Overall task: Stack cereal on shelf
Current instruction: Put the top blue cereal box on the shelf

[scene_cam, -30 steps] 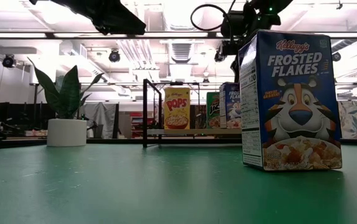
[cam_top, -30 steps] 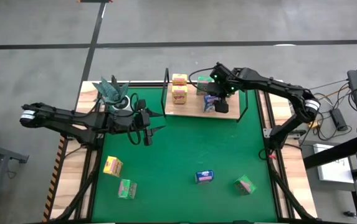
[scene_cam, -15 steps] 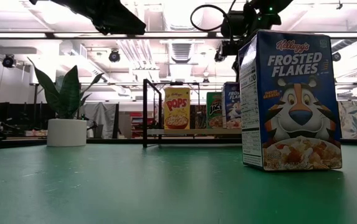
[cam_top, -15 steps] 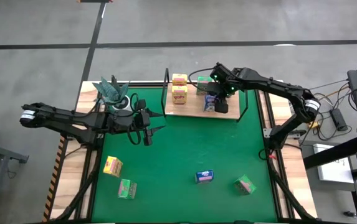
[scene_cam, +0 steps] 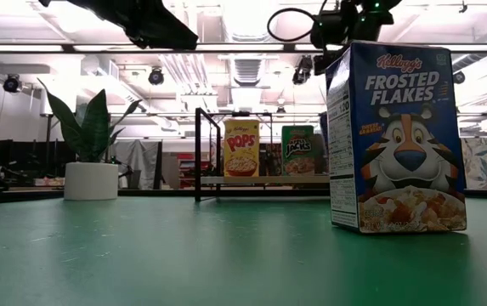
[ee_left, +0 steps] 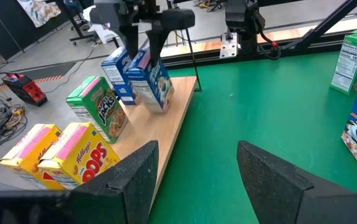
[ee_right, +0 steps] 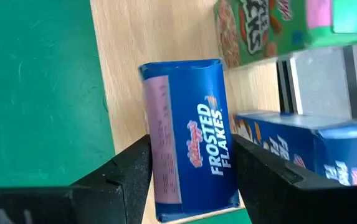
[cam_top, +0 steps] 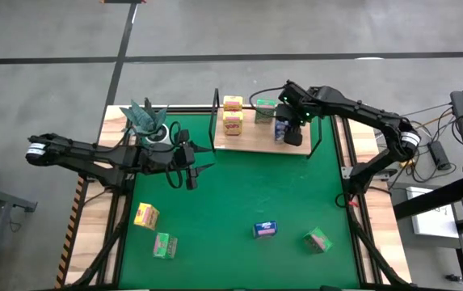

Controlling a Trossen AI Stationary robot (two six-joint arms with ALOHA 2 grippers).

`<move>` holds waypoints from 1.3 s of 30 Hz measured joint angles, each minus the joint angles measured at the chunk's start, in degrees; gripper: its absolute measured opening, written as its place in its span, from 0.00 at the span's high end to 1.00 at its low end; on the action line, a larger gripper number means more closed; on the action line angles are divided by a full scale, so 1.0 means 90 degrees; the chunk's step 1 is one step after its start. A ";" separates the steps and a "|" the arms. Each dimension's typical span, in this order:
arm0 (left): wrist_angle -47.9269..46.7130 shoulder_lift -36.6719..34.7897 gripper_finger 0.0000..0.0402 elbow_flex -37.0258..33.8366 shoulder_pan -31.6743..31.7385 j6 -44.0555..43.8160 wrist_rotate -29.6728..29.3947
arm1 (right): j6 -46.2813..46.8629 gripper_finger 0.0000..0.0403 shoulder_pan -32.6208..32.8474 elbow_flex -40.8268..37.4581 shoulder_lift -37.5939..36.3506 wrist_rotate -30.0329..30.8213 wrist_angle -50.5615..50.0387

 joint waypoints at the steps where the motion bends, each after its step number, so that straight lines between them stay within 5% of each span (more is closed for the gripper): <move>1: -0.0004 0.0000 0.50 0.0000 0.0000 0.0000 0.0000 | 0.0027 0.52 -0.0026 0.0000 -0.0043 0.0005 -0.0044; 39: -0.0037 0.0000 0.50 0.0000 -0.0002 0.0002 0.0000 | 0.0377 0.45 -0.0438 -0.0224 -0.0367 0.0113 0.0009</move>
